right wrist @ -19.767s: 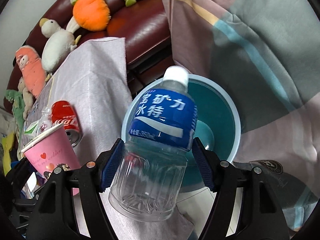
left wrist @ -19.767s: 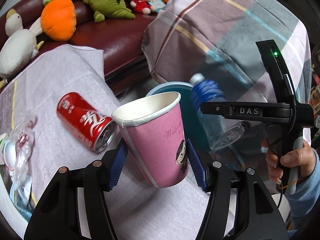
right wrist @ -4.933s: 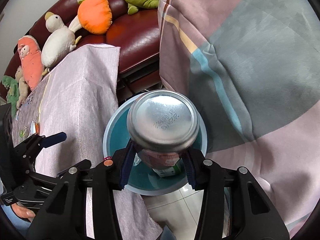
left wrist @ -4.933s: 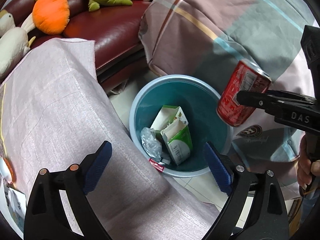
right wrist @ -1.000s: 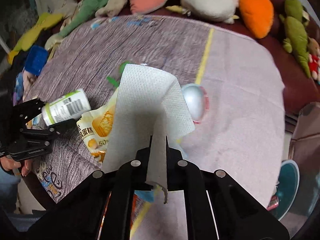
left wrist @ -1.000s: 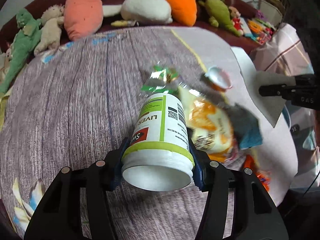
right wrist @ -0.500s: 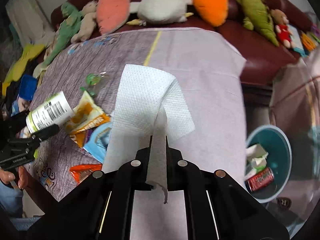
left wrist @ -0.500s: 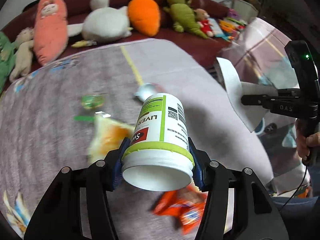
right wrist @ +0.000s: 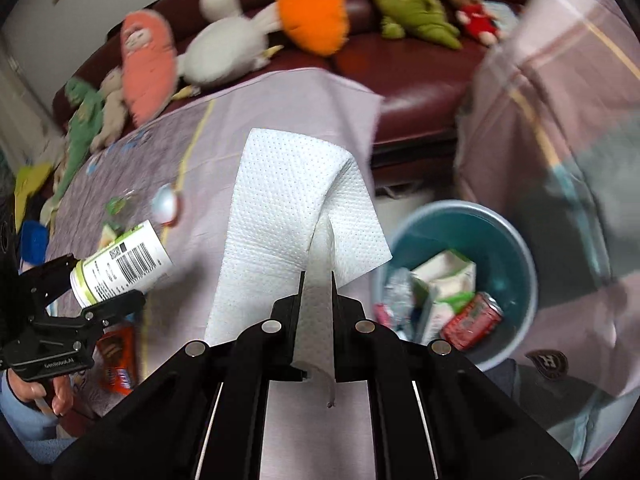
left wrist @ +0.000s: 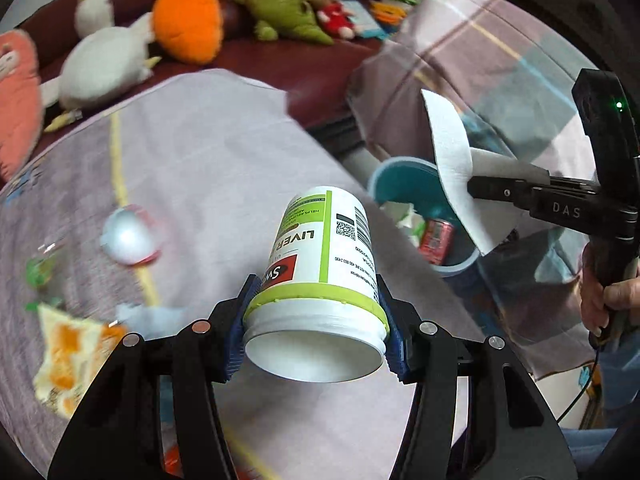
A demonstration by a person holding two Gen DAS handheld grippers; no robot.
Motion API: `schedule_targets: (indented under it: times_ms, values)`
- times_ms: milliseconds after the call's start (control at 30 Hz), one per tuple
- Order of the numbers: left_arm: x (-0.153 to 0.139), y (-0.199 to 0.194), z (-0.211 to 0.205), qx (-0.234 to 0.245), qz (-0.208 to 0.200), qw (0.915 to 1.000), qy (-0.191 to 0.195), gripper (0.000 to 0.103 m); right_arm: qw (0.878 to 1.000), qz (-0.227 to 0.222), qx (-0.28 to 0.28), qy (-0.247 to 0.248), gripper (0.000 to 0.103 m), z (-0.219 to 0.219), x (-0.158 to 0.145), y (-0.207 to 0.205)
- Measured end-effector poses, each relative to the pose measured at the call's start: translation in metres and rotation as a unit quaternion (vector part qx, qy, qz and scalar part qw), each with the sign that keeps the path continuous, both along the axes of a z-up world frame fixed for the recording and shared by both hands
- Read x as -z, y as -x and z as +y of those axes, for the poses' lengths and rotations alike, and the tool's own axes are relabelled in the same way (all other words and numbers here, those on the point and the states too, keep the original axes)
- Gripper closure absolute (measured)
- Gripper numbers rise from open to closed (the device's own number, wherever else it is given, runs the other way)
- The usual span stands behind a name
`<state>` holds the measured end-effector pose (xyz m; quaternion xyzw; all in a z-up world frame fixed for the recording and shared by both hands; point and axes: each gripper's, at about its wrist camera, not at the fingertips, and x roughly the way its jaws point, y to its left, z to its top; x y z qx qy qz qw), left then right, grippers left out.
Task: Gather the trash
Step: 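Carry the bottle and towel to the teal bin and open the left tool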
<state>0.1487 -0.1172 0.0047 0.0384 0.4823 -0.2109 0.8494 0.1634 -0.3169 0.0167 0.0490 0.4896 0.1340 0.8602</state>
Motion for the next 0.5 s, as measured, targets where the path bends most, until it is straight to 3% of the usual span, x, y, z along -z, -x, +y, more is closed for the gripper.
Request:
schedule_targets:
  times_ms: [300, 500]
  values:
    - [0.024, -0.025, -0.098, 0.067, 0.028, 0.9973, -0.015, 0.047, 0.996, 0.002, 0.086, -0.022, 0.097, -0.094, 0.017, 0.0]
    - [0.04, -0.037, -0.14, 0.096, 0.046, 0.994, -0.026, 0.047, 0.992, 0.009, 0.121, -0.032, 0.097, -0.136, 0.029, -0.002]
